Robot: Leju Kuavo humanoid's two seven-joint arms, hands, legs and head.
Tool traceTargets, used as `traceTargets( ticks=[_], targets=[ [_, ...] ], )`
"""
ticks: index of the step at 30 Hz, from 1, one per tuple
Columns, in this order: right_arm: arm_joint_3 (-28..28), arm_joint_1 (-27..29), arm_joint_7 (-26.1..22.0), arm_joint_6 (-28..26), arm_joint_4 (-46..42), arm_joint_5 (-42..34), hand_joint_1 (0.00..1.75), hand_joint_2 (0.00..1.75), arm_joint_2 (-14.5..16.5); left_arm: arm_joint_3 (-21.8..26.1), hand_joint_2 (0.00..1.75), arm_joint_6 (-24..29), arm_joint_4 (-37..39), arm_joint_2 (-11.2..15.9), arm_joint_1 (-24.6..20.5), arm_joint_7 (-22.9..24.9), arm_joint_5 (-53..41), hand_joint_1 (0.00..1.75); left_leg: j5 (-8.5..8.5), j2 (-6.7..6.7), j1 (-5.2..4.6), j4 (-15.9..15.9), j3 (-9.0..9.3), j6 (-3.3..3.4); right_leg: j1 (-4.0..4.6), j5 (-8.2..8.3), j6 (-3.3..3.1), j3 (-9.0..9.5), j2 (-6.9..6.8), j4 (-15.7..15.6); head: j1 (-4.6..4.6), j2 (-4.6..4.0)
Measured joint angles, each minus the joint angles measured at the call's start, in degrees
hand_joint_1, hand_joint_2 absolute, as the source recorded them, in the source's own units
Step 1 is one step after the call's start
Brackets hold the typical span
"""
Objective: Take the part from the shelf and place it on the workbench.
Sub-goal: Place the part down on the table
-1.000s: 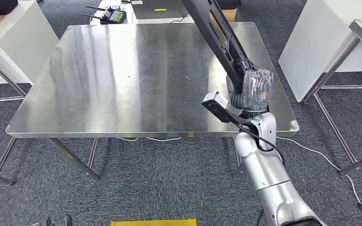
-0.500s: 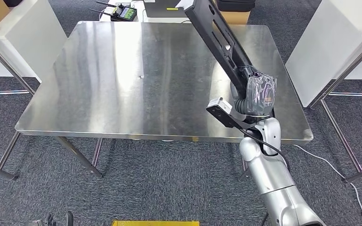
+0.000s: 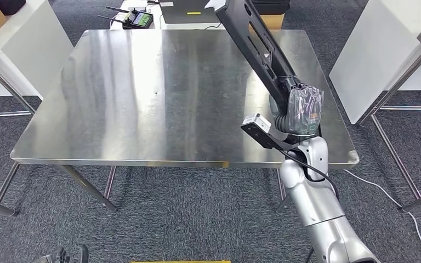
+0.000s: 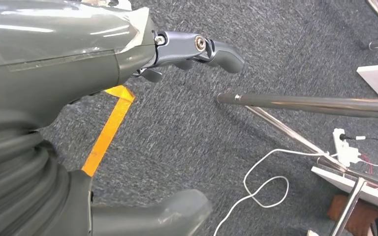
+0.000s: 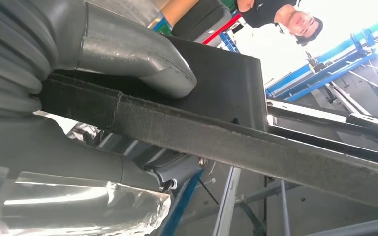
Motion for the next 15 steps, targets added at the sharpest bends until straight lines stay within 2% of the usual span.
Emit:
traceTargets(
  ticks=[1, 2, 6, 7, 8, 10, 11, 12, 13, 15],
  targets=[
    [-0.02, -0.05, 0.17, 0.01, -0.02, 0.27, 1.75, 1.75, -0.03, -0.01, 1.75, 0.00, 0.03, 0.02, -0.10, 0.00, 0.01, 0.00, 1.13, 0.01, -0.03, -3.20, 1.61, 0.13, 0.14, -0.17, 0.28, 0.11, 0.00, 0.01, 0.03, 0.00],
    [-0.04, -0.11, 0.34, 0.01, -0.04, 0.58, 1.75, 1.75, -0.05, -0.02, 1.75, 0.00, 0.07, 0.03, -0.17, 0.00, 0.01, 0.00, 1.52, -0.02, -0.16, -5.04, 2.56, 0.35, 0.26, -0.30, 0.60, 0.16, -0.01, 0.00, 0.09, 0.00],
    [-0.13, -0.25, 0.97, 0.02, -0.10, 1.97, 1.75, 1.75, -0.14, -0.09, 1.75, 0.03, 0.23, 0.03, -0.29, -0.01, 0.01, 0.00, 1.48, -0.32, -0.75, -6.15, 3.28, 2.11, 0.49, -0.94, 2.08, -0.01, -0.11, 0.32, 0.35, 0.00],
    [-0.19, -0.31, 1.10, 0.02, -0.13, 2.19, 1.75, 1.75, -0.16, -0.13, 1.75, 0.04, 0.25, 0.03, -0.33, -0.01, 0.01, 0.00, 1.63, -0.33, -0.75, -6.51, 3.56, 2.62, 0.53, -1.67, 2.12, -0.71, -0.13, 1.73, 0.40, 0.00],
    [-0.24, -0.34, 1.22, 0.03, -0.15, 2.34, 1.75, 1.75, -0.21, -0.16, 1.75, 0.05, 0.26, 0.04, -0.39, -0.01, 0.01, 0.00, 1.73, -0.32, -0.74, -6.79, 3.79, 3.06, 0.57, -2.89, 1.92, -2.15, -0.14, 4.52, 0.49, 0.00],
    [-0.32, -0.27, 1.38, 0.03, -0.13, 2.67, 1.75, 1.75, -0.27, -0.21, 1.75, 0.09, 0.29, 0.09, -0.47, 0.00, 0.02, 0.00, 1.60, -0.35, -0.98, -6.83, 3.87, 3.61, 0.59, -5.78, 1.41, -6.47, -0.10, 12.41, 0.54, 0.00],
    [-0.34, -0.15, 1.45, 0.03, -0.10, 2.83, 1.75, 1.75, -0.29, -0.22, 1.75, 0.10, 0.33, 0.10, -0.48, 0.00, 0.02, 0.00, 1.53, -0.40, -1.08, -6.82, 3.89, 3.72, 0.62, -6.67, 1.38, -8.40, -0.09, 15.66, 0.54, 0.00],
    [-0.35, -0.05, 1.51, 0.04, -0.07, 2.99, 1.75, 1.75, -0.31, -0.23, 1.75, 0.11, 0.38, 0.09, -0.48, 0.00, 0.02, 0.00, 1.45, -0.51, -1.18, -6.80, 3.94, 3.80, 0.67, -6.45, 1.63, -9.27, -0.08, 16.61, 0.55, -0.01],
    [-0.37, -0.01, 1.57, 0.05, -0.04, 3.12, 1.75, 1.75, -0.30, -0.26, 1.75, 0.11, 0.45, 0.09, -0.48, 0.00, 0.02, 0.00, 1.37, -0.64, -1.26, -6.78, 4.02, 3.81, 0.71, -5.44, 1.98, -9.08, -0.07, 15.50, 0.55, -0.01],
    [-0.37, -0.11, 1.67, 0.08, -0.03, 3.42, 1.75, 1.75, -0.27, -0.30, 1.75, 0.14, 0.57, 0.08, -0.49, 0.00, 0.02, 0.00, 1.12, -0.87, -1.37, -6.72, 4.32, 3.64, 0.72, -1.73, 2.60, -5.71, -0.08, 7.65, 0.56, -0.02]
  ],
)
